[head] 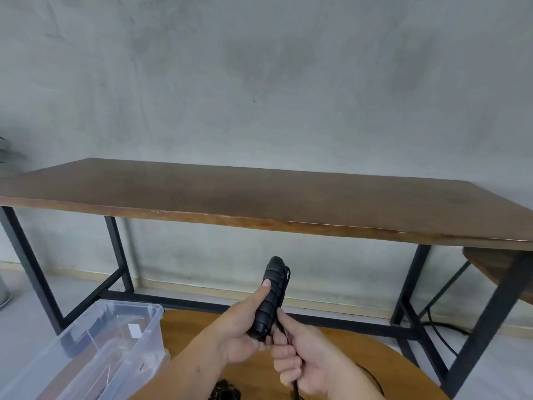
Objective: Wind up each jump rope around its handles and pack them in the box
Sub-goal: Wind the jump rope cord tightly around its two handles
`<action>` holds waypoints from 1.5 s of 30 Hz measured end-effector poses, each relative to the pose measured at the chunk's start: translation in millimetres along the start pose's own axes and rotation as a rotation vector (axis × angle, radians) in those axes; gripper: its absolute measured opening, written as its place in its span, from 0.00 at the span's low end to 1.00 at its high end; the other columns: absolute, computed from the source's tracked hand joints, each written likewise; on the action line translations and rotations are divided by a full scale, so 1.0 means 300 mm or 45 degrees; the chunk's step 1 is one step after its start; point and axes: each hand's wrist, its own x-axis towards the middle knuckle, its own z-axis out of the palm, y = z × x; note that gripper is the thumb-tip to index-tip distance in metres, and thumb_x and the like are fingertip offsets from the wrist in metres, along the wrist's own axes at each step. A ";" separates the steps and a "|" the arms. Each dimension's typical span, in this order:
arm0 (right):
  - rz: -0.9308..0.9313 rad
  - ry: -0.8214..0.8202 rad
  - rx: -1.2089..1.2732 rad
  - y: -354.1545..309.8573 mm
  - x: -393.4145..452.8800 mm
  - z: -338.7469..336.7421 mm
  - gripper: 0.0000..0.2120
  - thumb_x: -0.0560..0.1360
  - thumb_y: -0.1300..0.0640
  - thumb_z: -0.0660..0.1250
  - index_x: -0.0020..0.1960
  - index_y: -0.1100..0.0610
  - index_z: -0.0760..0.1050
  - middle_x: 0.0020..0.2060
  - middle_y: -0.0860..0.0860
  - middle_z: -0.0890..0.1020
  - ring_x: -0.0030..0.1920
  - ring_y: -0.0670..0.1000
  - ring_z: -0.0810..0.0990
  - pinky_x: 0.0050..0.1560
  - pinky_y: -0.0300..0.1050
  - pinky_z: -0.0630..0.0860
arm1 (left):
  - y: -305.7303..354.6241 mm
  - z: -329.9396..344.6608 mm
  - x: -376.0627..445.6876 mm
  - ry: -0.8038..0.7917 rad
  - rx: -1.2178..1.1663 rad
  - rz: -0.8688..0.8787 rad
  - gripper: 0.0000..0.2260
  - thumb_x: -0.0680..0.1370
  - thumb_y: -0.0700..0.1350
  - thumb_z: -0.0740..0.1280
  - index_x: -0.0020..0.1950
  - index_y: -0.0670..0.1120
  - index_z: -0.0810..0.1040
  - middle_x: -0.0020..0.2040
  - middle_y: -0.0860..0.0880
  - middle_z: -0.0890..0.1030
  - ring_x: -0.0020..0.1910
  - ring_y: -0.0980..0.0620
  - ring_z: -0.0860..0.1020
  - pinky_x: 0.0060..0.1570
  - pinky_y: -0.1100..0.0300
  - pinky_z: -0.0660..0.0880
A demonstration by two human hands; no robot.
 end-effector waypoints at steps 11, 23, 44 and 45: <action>0.014 0.135 -0.197 0.021 0.025 0.116 0.24 0.76 0.35 0.62 0.36 0.55 0.71 0.27 0.49 0.64 0.26 0.46 0.56 0.26 0.39 0.53 | 0.031 -0.091 0.005 -0.032 -0.205 0.039 0.26 0.72 0.61 0.70 0.58 0.41 0.79 0.39 0.43 0.80 0.33 0.49 0.72 0.39 0.55 0.71; -0.279 0.459 -1.592 -0.125 -0.070 0.118 0.07 0.72 0.45 0.72 0.43 0.48 0.84 0.39 0.42 0.83 0.41 0.43 0.79 0.45 0.39 0.76 | 0.062 -0.247 0.000 0.029 1.158 0.228 0.24 0.73 0.66 0.67 0.60 0.52 0.73 0.55 0.45 0.78 0.45 0.50 0.78 0.49 0.56 0.82; -0.469 0.034 -1.983 -0.408 -0.025 0.222 0.10 0.64 0.48 0.81 0.39 0.50 0.84 0.32 0.40 0.82 0.39 0.42 0.79 0.46 0.43 0.77 | 0.111 -0.079 -0.156 -0.043 2.068 0.421 0.14 0.71 0.50 0.70 0.51 0.53 0.68 0.39 0.56 0.72 0.37 0.53 0.73 0.38 0.60 0.71; -0.434 -0.005 -1.930 -0.407 -0.011 0.211 0.09 0.64 0.49 0.81 0.40 0.50 0.84 0.33 0.40 0.82 0.40 0.42 0.79 0.47 0.44 0.77 | 0.110 -0.083 -0.160 -0.059 2.048 0.441 0.15 0.71 0.50 0.71 0.52 0.53 0.69 0.39 0.56 0.72 0.36 0.55 0.72 0.37 0.60 0.71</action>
